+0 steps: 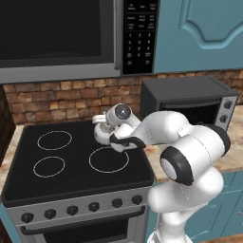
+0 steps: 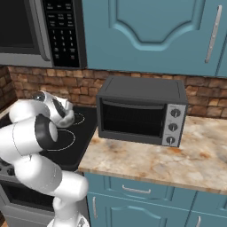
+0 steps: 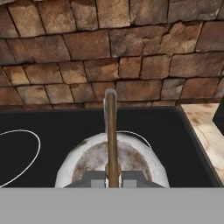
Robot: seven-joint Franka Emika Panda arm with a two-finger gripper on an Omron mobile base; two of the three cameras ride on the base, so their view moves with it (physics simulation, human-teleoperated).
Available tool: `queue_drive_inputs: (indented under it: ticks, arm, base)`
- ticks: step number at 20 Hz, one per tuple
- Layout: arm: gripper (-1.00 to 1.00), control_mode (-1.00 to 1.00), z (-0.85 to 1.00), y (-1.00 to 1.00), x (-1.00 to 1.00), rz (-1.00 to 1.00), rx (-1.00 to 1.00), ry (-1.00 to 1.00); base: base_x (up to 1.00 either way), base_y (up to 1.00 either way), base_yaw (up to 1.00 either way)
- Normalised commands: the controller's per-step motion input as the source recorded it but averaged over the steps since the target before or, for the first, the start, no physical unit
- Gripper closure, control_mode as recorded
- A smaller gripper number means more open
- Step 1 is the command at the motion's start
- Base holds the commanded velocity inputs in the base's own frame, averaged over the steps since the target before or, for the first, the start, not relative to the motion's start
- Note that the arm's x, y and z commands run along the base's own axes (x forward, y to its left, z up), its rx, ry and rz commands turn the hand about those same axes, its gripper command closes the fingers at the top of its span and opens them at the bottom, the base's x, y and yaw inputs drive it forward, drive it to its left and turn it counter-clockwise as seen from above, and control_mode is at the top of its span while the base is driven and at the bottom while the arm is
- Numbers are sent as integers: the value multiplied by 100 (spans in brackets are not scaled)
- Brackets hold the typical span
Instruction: The kettle is done boiling. Turn off the stove, then wait for 300 timesteps before moving the kettle to the dining table.
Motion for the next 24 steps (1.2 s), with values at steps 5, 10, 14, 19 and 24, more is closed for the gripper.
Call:
queue_drive_inputs:
  ticks: [5, 10, 14, 19, 24]
  arm:
    - [100, -100, 25, 0, -26, 0, 3, 0]
    - [100, -100, 40, 0, -18, 0, 3, 0]
    - [100, -100, 39, 0, -18, -1, 2, 2]
    - [100, -100, 32, 0, -34, -5, 3, 5]
    - [100, -100, 27, 0, -53, -9, 3, 3]
  base:
    - [0, 0, 0]
    - [0, 0, 0]
    - [0, 0, 0]
    - [0, 0, 0]
    - [0, 0, 0]
